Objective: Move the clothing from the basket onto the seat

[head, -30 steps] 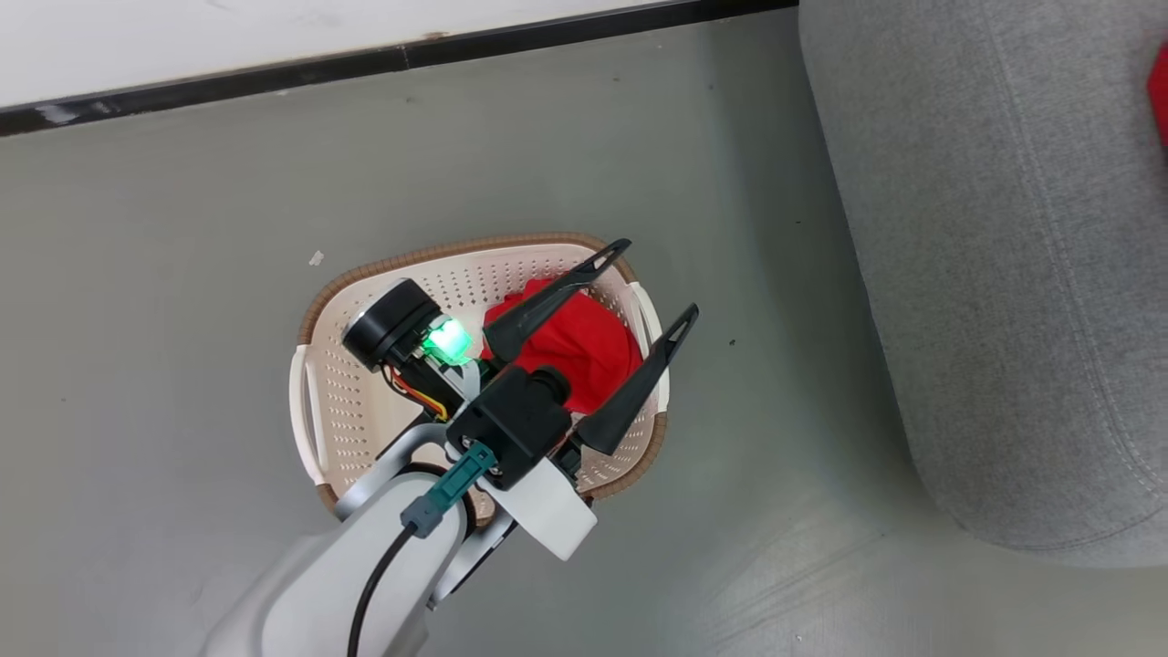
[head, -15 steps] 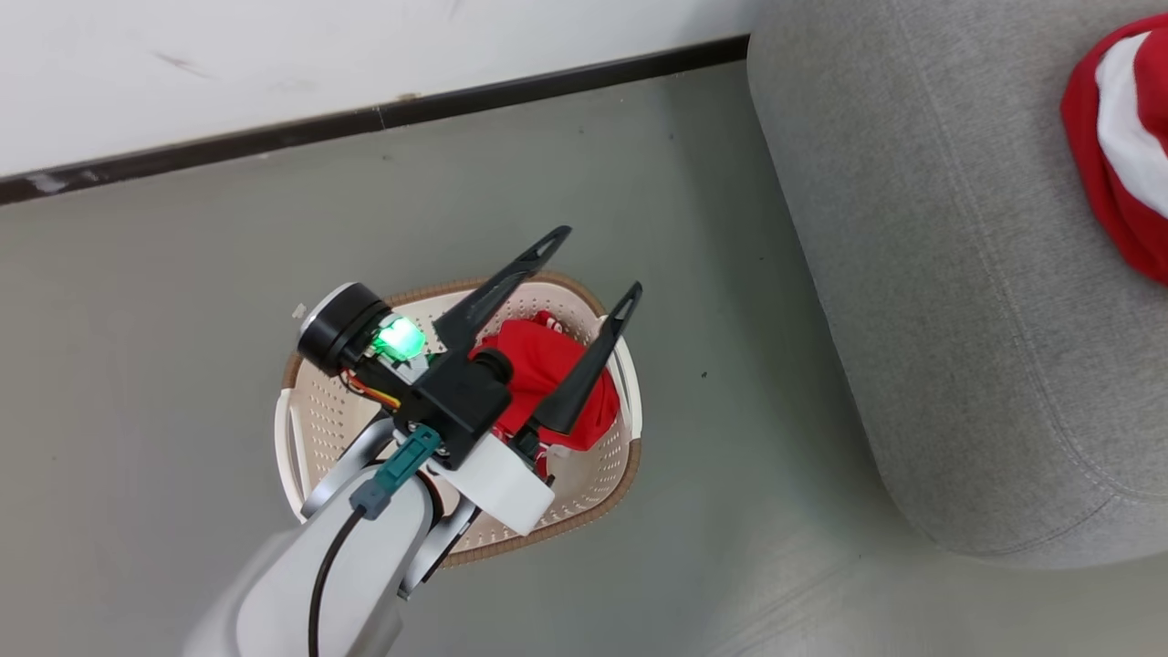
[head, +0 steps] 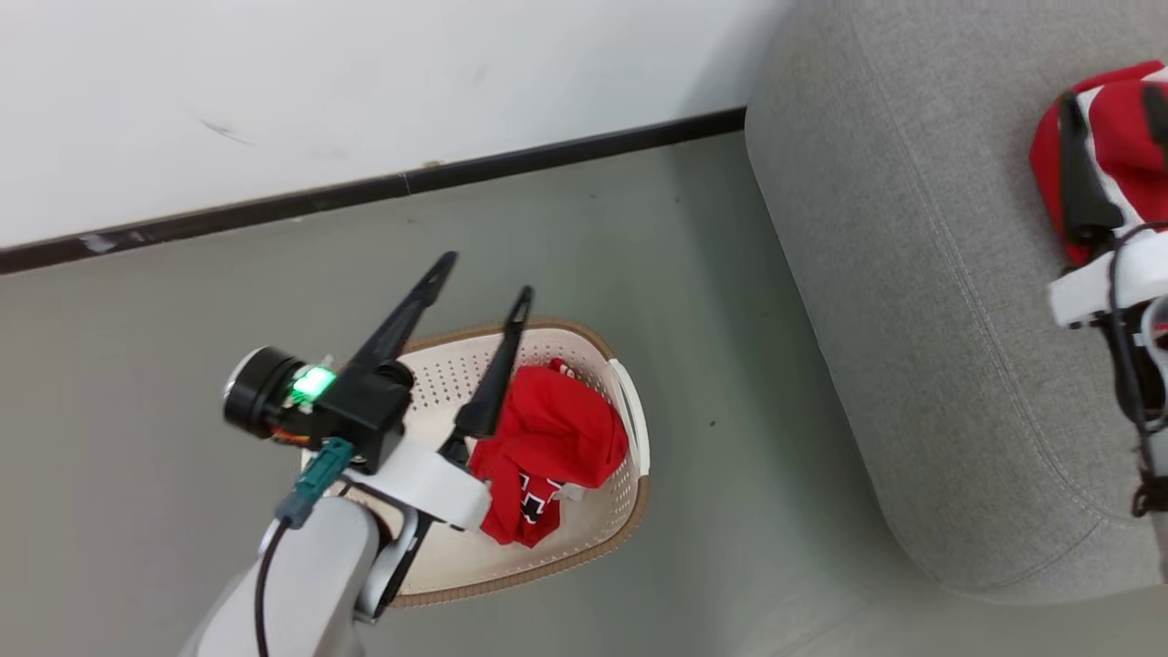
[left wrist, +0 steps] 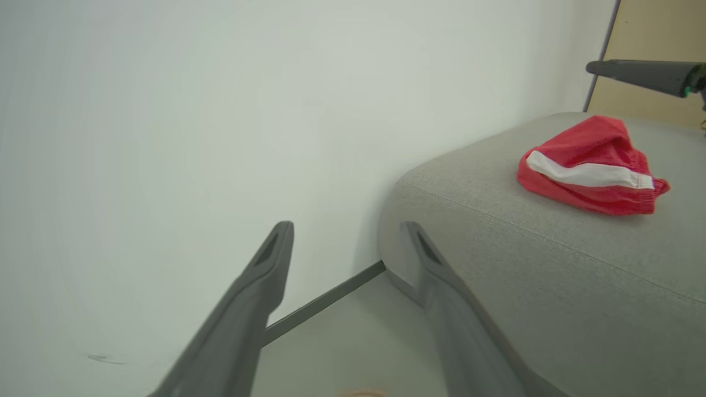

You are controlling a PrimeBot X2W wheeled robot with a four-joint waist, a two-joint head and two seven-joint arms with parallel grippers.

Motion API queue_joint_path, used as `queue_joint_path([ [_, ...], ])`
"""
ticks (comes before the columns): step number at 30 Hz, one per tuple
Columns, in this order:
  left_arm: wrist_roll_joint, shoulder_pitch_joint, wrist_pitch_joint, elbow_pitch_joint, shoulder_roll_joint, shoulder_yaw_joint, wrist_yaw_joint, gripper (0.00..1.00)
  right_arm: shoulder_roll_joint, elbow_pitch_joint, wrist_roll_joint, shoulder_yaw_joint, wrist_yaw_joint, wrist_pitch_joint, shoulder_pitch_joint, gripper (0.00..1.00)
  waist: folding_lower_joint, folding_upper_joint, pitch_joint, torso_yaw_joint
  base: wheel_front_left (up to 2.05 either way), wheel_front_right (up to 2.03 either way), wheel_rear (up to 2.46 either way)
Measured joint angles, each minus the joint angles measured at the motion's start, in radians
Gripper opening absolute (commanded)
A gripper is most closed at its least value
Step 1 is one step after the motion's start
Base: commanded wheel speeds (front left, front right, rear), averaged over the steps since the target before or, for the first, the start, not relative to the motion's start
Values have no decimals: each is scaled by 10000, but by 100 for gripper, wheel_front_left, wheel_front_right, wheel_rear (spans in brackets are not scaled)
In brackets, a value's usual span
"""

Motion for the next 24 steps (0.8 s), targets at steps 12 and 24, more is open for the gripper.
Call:
queue_joint_path([
  [12,-554,942,-176,470,138,1289,725,100,855,-698,-182,1035,0,-2,689,100,0,0,-897,459,0,0,0],
  [24,-974,2414,-259,734,297,2226,1170,100,1473,-961,-629,1175,0,-2,2133,100,0,0,-1928,1098,0,0,0],
])
